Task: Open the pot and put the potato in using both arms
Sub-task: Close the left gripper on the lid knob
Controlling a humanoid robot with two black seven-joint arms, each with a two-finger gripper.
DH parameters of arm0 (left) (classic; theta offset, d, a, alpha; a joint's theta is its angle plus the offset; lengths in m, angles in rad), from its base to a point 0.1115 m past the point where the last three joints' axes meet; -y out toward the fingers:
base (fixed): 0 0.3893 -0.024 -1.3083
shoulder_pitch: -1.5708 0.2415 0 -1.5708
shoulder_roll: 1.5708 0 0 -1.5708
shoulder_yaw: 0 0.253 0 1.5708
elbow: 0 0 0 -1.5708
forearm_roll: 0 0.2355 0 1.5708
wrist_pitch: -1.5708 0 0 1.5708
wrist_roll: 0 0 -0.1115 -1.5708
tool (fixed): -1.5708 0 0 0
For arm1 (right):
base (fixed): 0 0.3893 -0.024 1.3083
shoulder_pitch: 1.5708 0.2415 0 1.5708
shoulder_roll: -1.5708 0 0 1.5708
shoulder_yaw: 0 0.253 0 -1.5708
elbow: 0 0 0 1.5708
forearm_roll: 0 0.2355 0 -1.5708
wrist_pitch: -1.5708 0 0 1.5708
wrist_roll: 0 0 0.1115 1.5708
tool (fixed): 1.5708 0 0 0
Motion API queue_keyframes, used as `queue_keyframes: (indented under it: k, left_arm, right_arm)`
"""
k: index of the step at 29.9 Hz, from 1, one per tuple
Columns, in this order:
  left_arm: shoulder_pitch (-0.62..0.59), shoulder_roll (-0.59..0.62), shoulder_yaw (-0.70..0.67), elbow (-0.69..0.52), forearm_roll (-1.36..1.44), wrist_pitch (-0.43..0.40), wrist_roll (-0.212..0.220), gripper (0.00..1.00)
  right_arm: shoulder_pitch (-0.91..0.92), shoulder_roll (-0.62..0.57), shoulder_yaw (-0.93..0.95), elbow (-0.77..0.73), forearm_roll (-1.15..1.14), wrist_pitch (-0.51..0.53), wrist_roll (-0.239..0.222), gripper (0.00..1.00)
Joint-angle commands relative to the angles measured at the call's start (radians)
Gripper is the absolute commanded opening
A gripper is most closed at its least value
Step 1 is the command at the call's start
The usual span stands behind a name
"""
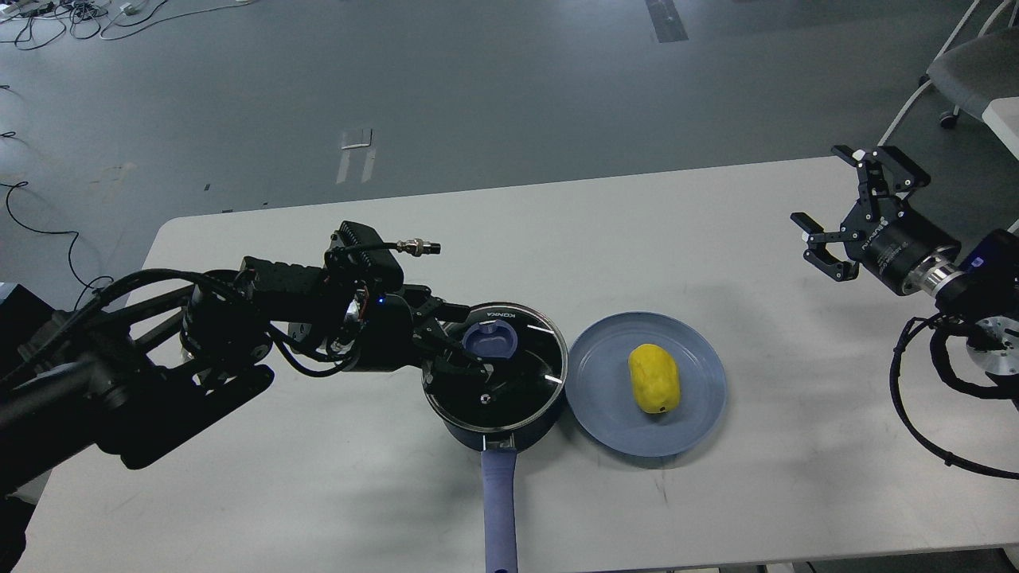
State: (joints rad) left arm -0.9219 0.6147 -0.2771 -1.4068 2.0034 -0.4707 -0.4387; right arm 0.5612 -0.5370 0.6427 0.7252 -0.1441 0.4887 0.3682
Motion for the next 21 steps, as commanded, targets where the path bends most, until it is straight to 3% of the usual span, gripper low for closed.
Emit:
queue_keyframes:
  k: [1, 21]
  left_arm:
    - [0.002, -0.001, 0.006, -0.003, -0.002, 0.001, -0.002, 0.97]
    - [0.006, -0.006, 0.006, -0.003, -0.003, 0.014, -0.006, 0.89]
  right_arm:
    - [0.002, 0.000, 0.000, -0.001, 0.000, 0.000, 0.000, 1.00]
    - [0.002, -0.001, -0.001, -0.001, 0.000, 0.000, 0.000, 1.00]
